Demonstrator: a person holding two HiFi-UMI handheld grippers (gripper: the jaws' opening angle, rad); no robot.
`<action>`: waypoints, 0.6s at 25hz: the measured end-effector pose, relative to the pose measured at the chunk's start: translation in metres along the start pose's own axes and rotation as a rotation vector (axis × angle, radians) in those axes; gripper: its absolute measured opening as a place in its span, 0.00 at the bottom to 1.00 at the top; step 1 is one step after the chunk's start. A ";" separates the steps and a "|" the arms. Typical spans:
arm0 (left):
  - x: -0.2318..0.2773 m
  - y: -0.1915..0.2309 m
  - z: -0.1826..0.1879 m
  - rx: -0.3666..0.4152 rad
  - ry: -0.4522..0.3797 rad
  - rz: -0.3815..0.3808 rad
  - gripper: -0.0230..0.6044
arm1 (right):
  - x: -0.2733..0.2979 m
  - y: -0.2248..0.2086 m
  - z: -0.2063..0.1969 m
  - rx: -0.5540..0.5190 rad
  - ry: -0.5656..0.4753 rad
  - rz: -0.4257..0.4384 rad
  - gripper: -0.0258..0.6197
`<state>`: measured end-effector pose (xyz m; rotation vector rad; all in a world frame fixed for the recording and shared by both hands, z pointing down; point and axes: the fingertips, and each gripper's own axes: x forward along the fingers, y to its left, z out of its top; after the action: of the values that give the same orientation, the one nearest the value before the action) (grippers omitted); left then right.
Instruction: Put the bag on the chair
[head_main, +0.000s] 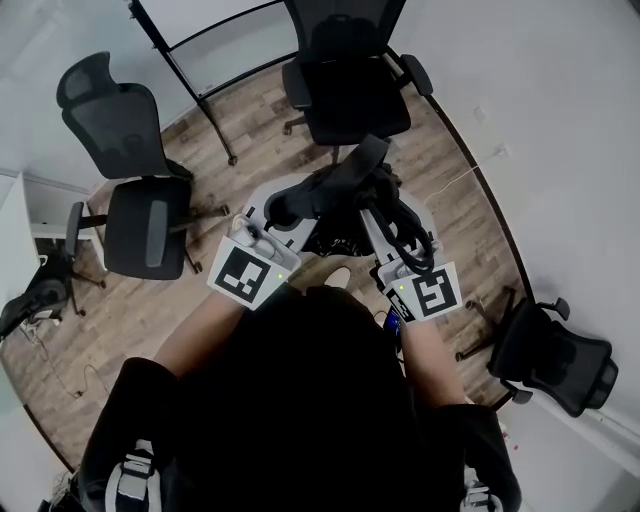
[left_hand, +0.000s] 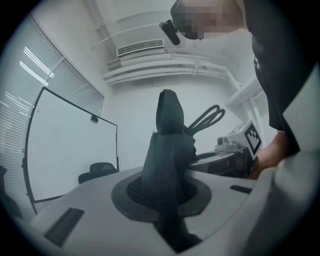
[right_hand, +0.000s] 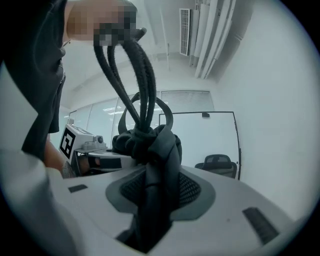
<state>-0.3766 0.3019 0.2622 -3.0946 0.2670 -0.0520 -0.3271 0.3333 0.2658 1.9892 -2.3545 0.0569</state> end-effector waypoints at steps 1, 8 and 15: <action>0.000 -0.002 0.000 -0.003 0.004 0.000 0.12 | -0.002 0.000 0.000 0.001 0.000 0.002 0.23; 0.011 -0.013 -0.004 0.003 0.014 -0.001 0.12 | -0.012 -0.011 -0.006 0.017 0.002 0.007 0.23; 0.038 -0.047 -0.003 0.001 0.028 0.005 0.12 | -0.045 -0.039 -0.007 0.009 0.001 0.035 0.23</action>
<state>-0.3310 0.3410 0.2676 -3.0946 0.2759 -0.0955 -0.2814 0.3719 0.2695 1.9508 -2.3929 0.0699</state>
